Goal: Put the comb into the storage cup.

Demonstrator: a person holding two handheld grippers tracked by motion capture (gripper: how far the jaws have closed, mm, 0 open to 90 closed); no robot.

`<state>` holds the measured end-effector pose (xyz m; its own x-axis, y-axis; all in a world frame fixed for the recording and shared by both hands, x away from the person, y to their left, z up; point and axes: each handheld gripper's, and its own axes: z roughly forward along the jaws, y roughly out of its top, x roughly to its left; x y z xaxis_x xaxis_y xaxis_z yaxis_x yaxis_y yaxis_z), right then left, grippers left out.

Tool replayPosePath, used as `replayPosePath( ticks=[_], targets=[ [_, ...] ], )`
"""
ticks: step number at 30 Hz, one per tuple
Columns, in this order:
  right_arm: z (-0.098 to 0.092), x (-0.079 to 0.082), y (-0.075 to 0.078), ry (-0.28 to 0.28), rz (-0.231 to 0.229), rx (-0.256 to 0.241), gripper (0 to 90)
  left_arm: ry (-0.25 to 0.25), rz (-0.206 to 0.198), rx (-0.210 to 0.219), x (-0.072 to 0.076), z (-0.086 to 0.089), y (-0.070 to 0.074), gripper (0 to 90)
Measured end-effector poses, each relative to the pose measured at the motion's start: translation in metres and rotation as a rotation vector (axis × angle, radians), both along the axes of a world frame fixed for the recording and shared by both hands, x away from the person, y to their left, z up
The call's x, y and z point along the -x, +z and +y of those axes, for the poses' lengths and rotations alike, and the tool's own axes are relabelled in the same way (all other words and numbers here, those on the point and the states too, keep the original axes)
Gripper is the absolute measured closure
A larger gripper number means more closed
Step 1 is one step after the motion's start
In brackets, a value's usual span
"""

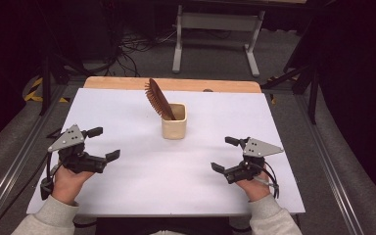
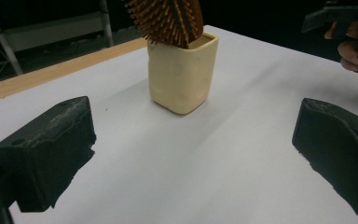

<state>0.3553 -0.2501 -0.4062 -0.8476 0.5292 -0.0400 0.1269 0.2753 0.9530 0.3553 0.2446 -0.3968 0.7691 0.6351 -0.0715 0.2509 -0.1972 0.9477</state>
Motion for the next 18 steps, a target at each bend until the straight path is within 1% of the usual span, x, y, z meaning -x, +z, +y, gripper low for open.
replayPosePath(
  ticks=[4,8,9,10,13,14,18],
  targets=[
    [-0.003,0.002,-0.004,-0.005,0.003,0.002,0.0,0.016,-0.009,0.020,0.005,0.007,-0.012,0.4],
    [-0.006,0.004,-0.009,-0.011,0.008,0.005,0.0,0.035,-0.002,0.015,0.009,0.015,-0.028,0.4],
    [-0.006,0.005,-0.010,-0.012,0.007,0.004,0.0,0.039,-0.002,0.019,0.010,0.016,-0.032,0.4],
    [-0.006,0.005,-0.011,-0.013,0.008,0.004,0.0,0.039,-0.002,0.019,0.010,0.016,-0.032,0.4],
    [-0.008,0.006,-0.015,-0.019,0.010,0.009,0.0,0.041,0.004,0.020,0.012,0.019,-0.041,0.4],
    [-0.008,0.007,-0.016,-0.019,0.007,0.007,0.0,0.040,0.009,0.011,0.012,0.020,-0.045,0.4],
    [-0.011,0.009,-0.023,-0.028,0.003,0.001,0.0,0.042,0.007,0.002,0.013,0.021,-0.055,0.4]
  ],
)
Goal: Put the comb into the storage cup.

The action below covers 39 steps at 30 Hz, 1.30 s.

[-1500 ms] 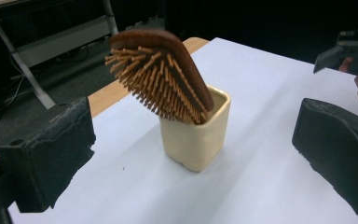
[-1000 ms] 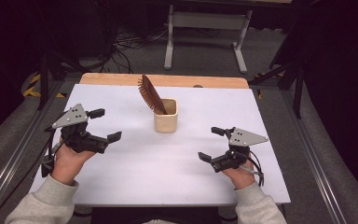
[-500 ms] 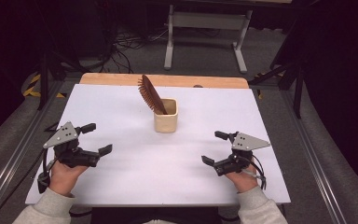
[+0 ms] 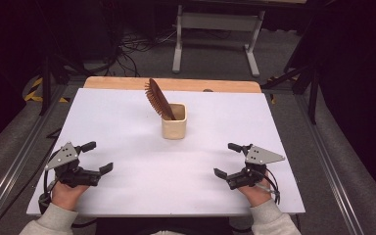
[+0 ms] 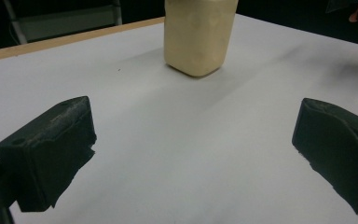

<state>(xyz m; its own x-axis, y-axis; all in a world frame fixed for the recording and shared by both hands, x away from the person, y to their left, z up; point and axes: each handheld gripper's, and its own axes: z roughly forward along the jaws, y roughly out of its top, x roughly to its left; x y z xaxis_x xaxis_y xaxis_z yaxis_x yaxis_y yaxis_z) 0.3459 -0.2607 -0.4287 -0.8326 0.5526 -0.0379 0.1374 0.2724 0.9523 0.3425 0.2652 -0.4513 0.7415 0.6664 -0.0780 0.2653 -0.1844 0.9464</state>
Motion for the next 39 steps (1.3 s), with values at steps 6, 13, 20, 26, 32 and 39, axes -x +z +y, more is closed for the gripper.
replayPosePath(
  ticks=[6,13,20,26,32,39],
  targets=[
    [-0.004,0.004,-0.011,-0.007,0.012,0.004,0.0,0.002,0.005,-0.011,0.001,-0.001,-0.012,0.4],
    [-0.004,0.007,-0.022,-0.025,0.027,0.022,0.0,0.028,0.003,-0.005,0.003,0.000,-0.017,0.4],
    [-0.005,0.007,-0.023,-0.040,0.028,0.011,0.0,0.054,-0.005,-0.017,0.001,0.001,-0.017,0.4],
    [-0.004,0.007,-0.023,-0.041,0.029,0.012,0.0,0.043,-0.018,-0.037,0.001,-0.001,-0.017,0.4],
    [-0.004,0.007,-0.023,-0.041,0.028,0.014,0.0,0.050,-0.005,-0.022,0.000,0.000,-0.017,0.4],
    [-0.005,0.007,-0.023,-0.042,0.025,0.008,0.0,0.051,-0.008,-0.013,0.000,0.001,-0.016,0.4]
  ],
)
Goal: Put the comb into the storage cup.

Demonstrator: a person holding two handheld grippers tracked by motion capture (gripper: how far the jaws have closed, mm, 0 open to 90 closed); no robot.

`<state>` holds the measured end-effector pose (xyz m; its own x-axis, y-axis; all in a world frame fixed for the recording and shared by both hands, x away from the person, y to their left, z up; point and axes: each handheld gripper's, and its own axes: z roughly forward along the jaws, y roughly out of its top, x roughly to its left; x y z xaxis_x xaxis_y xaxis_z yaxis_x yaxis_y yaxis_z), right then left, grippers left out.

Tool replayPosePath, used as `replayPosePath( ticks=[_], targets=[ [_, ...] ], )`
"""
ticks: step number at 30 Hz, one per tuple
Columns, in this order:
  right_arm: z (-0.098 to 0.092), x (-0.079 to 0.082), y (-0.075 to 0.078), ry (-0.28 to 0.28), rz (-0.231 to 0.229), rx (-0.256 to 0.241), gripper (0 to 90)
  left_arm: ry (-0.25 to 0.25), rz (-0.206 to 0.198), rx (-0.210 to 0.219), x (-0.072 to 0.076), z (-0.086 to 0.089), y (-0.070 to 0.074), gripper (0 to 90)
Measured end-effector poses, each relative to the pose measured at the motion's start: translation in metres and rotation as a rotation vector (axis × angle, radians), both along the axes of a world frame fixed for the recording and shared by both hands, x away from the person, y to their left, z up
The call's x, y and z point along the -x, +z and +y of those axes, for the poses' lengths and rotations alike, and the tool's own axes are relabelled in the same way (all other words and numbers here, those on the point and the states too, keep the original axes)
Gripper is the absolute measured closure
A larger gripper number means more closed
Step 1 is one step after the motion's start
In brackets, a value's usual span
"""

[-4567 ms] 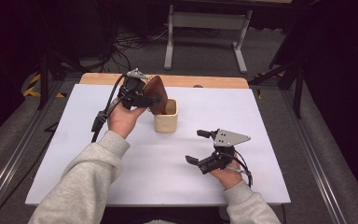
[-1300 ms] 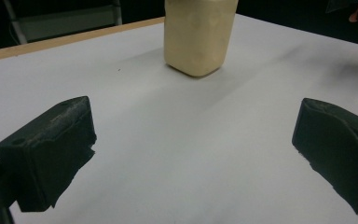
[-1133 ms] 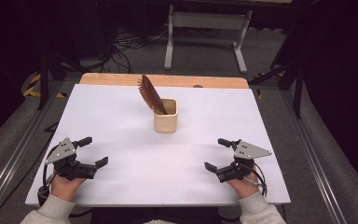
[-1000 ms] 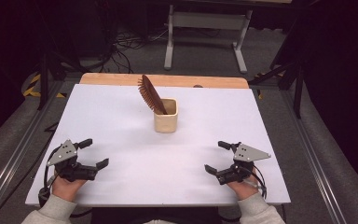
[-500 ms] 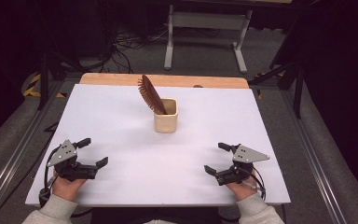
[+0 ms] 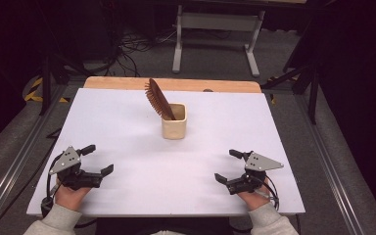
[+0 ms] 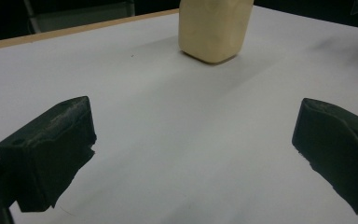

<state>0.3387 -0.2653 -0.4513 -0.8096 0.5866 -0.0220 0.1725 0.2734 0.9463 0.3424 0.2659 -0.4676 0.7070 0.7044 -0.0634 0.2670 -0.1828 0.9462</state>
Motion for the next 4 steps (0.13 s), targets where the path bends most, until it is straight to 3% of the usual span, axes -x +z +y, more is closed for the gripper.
replayPosePath(
  ticks=[4],
  targets=[
    [-0.0003,0.0001,0.0002,-0.001,-0.003,-0.003,0.0,-0.006,0.008,0.016,0.0002,0.0004,0.0009,0.4]
  ],
)
